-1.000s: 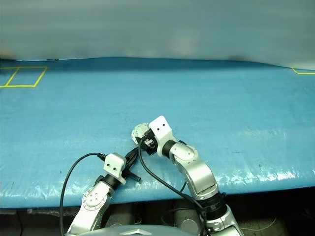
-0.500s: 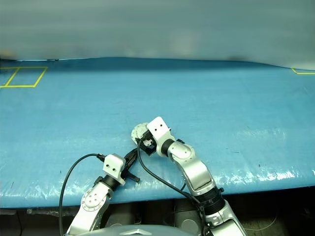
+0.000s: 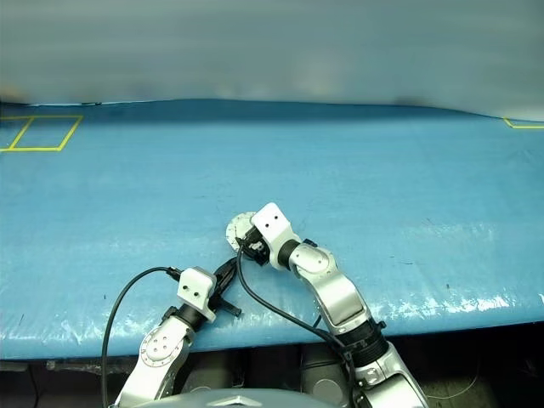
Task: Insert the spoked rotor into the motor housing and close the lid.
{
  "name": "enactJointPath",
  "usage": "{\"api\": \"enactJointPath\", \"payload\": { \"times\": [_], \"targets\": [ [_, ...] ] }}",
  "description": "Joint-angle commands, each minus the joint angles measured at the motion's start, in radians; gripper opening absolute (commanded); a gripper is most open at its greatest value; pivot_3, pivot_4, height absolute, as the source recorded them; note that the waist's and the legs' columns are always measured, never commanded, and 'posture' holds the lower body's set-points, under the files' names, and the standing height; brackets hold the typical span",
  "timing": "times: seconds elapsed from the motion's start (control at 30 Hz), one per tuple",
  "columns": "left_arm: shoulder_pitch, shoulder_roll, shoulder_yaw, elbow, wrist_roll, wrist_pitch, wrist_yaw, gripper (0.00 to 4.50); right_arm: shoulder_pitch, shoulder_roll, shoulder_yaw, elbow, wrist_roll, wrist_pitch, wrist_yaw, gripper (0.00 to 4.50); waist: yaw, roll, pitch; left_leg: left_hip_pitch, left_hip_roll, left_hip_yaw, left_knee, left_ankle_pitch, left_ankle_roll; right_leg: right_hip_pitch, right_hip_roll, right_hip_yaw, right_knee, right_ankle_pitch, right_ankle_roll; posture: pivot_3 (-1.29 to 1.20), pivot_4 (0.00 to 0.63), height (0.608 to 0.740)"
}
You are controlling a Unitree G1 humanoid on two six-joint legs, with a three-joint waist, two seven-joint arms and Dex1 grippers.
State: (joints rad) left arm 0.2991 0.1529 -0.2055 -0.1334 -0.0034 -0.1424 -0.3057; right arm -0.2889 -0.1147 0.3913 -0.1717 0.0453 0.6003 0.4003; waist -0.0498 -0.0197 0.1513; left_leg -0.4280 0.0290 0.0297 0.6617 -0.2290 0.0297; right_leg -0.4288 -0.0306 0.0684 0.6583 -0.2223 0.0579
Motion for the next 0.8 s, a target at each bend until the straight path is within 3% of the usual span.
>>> {"api": "enactJointPath", "payload": {
  "times": [0.03, 0.8],
  "targets": [
    [0.002, -0.006, -0.004, -0.034, -0.012, -0.016, 0.001, 0.00, -0.028, -0.007, -0.017, -0.062, 0.013, 0.013, 0.017, 3.02, 0.000, 0.000, 0.000, 0.000, 0.000, 0.000, 0.000, 0.000, 0.000, 0.000, 0.000, 0.000, 0.000, 0.000, 0.000, 0.00, 0.150, 0.740],
    [0.010, -0.007, -0.004, -0.036, -0.014, -0.015, -0.007, 0.00, -0.006, -0.044, 0.010, 0.048, 0.025, -0.092, 0.130, 3.02, -0.001, 0.000, 0.000, 0.001, 0.000, 0.000, 0.000, 0.000, 0.000, 0.001, 0.001, 0.000, 0.000, 0.000, 0.000, 0.00, 0.150, 0.740]
  ]
}}
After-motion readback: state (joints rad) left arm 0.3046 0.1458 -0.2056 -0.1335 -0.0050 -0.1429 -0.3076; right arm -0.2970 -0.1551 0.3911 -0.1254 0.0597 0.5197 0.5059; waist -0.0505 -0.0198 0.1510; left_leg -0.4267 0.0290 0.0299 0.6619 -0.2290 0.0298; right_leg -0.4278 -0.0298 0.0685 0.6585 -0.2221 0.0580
